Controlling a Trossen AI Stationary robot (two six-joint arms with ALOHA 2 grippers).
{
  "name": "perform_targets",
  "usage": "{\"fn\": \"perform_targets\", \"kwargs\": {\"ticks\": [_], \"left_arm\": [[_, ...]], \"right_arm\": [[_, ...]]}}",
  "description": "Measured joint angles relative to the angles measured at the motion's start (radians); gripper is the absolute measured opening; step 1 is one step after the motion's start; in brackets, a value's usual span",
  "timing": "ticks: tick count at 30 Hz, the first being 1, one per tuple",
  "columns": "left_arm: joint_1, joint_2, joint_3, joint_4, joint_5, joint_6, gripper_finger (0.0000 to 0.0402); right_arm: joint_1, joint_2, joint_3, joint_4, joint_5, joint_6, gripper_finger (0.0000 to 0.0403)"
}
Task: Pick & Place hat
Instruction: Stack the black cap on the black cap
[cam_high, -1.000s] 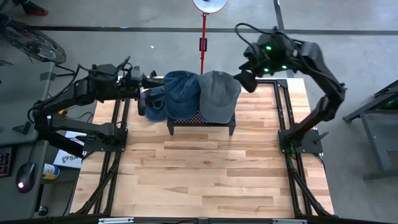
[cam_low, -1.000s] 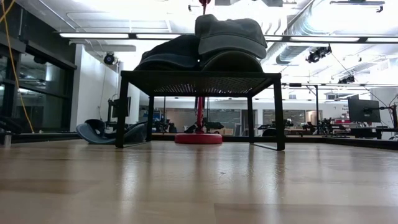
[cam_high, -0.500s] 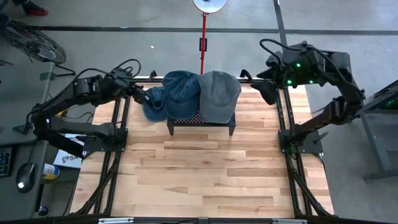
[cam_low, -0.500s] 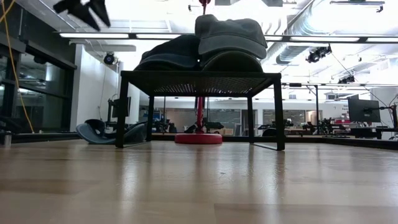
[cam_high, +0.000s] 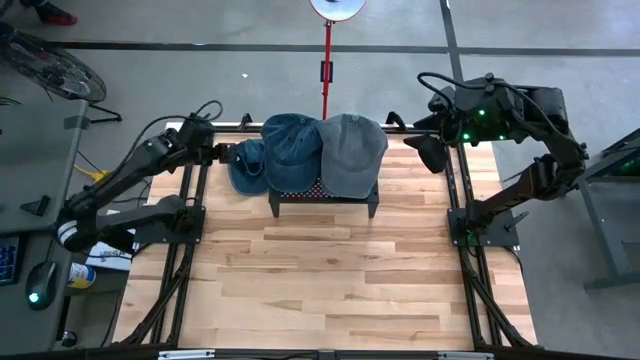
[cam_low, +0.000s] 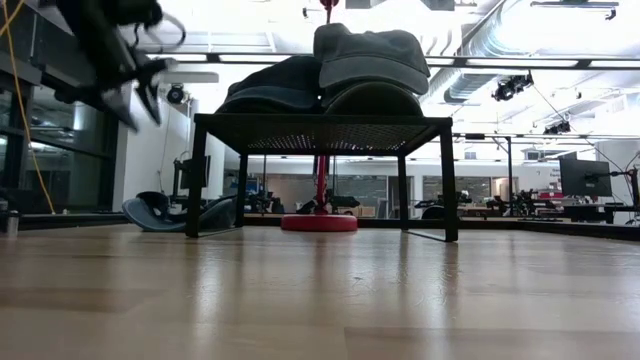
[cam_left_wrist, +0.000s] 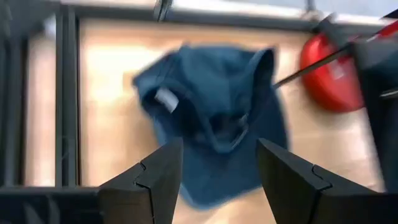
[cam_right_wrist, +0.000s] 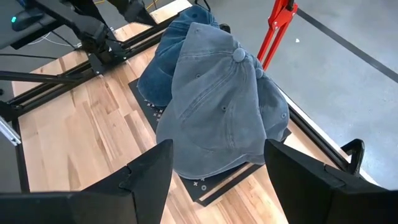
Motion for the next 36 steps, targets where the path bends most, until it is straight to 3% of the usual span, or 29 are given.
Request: {"fn": "perform_targets", "kwargs": {"ticks": [9, 21, 36], "left_arm": [[0.197, 0.007, -0.213, 0.130, 0.222, -0.016, 0.0198], [0.244, 0.007, -0.416, 0.307, 0.289, -0.068, 0.0198], [0.244, 0.008, -0.536, 0.445, 0.344, -0.125, 0.0198]], "right_arm": [[0.000, 0.000, 0.000, -0.010, 0.000, 0.010, 0.0243], [0.000, 0.000, 0.000, -0.013, 0.040, 0.006, 0.0243], [0.000, 0.000, 0.000, -0.013, 0.078, 0.016, 0.0243]]}}
